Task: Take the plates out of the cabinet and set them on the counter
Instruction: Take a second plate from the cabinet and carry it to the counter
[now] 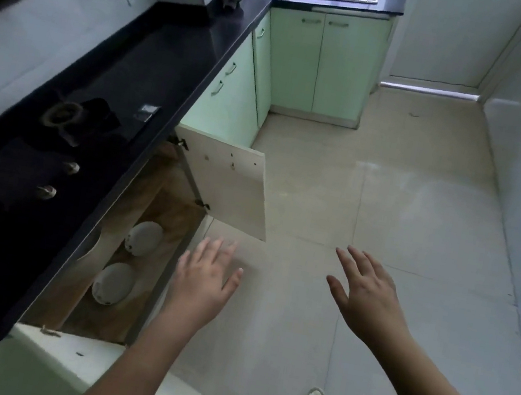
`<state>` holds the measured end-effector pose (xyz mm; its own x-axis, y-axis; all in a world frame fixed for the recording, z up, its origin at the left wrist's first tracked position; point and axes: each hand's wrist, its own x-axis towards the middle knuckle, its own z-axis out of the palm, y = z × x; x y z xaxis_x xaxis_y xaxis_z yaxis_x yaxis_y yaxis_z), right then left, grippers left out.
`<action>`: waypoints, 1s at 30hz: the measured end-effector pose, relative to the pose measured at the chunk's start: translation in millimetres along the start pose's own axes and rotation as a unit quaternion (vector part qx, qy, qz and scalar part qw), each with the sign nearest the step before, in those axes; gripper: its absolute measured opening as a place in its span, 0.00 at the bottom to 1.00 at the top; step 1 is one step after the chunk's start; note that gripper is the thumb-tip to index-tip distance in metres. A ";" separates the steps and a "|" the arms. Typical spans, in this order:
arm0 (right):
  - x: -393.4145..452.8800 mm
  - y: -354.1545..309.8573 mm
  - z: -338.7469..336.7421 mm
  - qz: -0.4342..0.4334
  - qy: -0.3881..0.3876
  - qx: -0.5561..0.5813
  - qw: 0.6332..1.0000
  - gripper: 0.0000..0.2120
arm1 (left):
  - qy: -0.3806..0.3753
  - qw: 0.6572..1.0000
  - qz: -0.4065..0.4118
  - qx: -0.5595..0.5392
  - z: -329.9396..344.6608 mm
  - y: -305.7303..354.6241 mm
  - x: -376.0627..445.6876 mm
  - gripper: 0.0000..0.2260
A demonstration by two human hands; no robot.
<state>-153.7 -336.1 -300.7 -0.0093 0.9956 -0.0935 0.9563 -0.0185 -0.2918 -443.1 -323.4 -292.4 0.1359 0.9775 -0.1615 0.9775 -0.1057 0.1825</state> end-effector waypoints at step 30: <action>260.1 -253.5 49.4 -0.409 -0.122 -0.051 0.903 0.29 | 0.082 0.947 -0.307 -0.046 -30.0 -188.4 73.4 0.31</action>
<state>-413.1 -77.1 -298.1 -0.7773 0.6215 -0.0972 0.6217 0.7354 -0.2695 -622.1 -226.3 -309.5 -0.4869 0.8660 -0.1140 0.8454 0.5000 0.1879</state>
